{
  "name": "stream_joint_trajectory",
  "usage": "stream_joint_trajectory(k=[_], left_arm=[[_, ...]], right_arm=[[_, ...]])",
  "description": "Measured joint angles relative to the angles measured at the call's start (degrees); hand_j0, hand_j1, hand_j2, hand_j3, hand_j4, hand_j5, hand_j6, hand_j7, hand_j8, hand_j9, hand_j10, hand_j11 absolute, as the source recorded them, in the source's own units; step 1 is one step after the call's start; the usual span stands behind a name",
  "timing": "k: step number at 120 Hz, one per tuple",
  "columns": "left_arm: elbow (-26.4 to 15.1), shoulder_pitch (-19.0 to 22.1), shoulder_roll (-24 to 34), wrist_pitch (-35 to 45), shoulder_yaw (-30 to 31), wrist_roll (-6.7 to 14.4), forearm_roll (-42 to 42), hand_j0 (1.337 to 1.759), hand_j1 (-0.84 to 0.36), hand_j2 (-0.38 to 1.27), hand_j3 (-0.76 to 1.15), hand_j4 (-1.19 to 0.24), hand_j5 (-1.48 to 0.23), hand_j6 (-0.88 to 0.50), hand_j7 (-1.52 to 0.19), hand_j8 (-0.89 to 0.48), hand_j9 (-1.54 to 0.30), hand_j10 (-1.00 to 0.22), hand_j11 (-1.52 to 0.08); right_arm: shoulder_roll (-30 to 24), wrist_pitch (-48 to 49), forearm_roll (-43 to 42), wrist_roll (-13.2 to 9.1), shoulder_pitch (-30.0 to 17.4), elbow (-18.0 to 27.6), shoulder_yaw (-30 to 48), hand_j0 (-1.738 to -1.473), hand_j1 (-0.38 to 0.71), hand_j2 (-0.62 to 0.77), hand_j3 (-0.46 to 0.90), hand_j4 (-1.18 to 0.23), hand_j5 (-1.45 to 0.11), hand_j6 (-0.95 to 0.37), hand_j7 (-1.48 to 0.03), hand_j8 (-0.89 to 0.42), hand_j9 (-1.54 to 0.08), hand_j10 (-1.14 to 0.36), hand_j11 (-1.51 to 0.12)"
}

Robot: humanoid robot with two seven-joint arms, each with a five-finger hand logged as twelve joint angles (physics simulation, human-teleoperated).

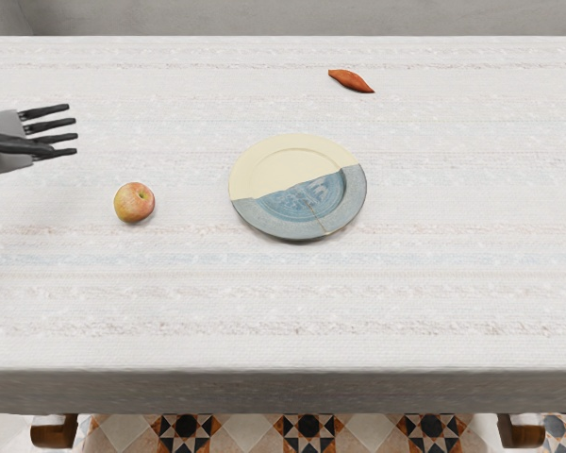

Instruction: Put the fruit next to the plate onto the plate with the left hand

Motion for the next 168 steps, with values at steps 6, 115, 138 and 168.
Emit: stream_joint_trajectory(k=[6,115,138,168], left_arm=[[0.0,0.1,-0.3,0.0,-0.1,0.0,0.0,1.658,0.35,0.0,0.0,0.0,0.0,0.0,0.0,0.0,0.0,0.0,0.01],[-34.8,-16.4,-10.9,33.8,15.3,11.1,69.5,1.658,0.28,0.01,0.0,-0.06,-0.08,-0.06,-0.08,-0.06,-0.08,-0.06,-0.08],[-36.6,-15.8,-11.2,37.0,23.7,11.1,71.7,1.658,0.29,0.01,0.0,-0.05,-0.06,-0.05,-0.06,-0.05,-0.06,-0.05,-0.06],[-37.0,-18.2,-10.9,37.5,29.5,11.1,72.0,1.658,0.3,0.01,0.0,-0.05,-0.05,-0.05,-0.05,-0.05,-0.05,-0.04,-0.05]], right_arm=[[0.0,0.0,0.0,0.0,0.0,0.0,0.0,-1.658,-0.32,0.0,0.0,-0.02,-0.03,-0.02,-0.03,-0.02,-0.03,-0.02,-0.03],[0.0,0.0,0.0,0.0,0.0,0.0,0.0,-1.658,-0.32,0.0,0.0,-0.02,-0.03,-0.02,-0.03,-0.02,-0.03,-0.02,-0.03],[0.0,0.0,0.0,0.0,0.0,0.0,0.0,-1.658,-0.32,0.0,0.0,-0.02,-0.03,-0.02,-0.03,-0.02,-0.03,-0.02,-0.03],[0.0,0.0,0.0,0.0,0.0,0.0,0.0,-1.658,-0.32,0.0,0.0,-0.02,-0.03,-0.02,-0.03,-0.02,-0.03,-0.02,-0.03]])
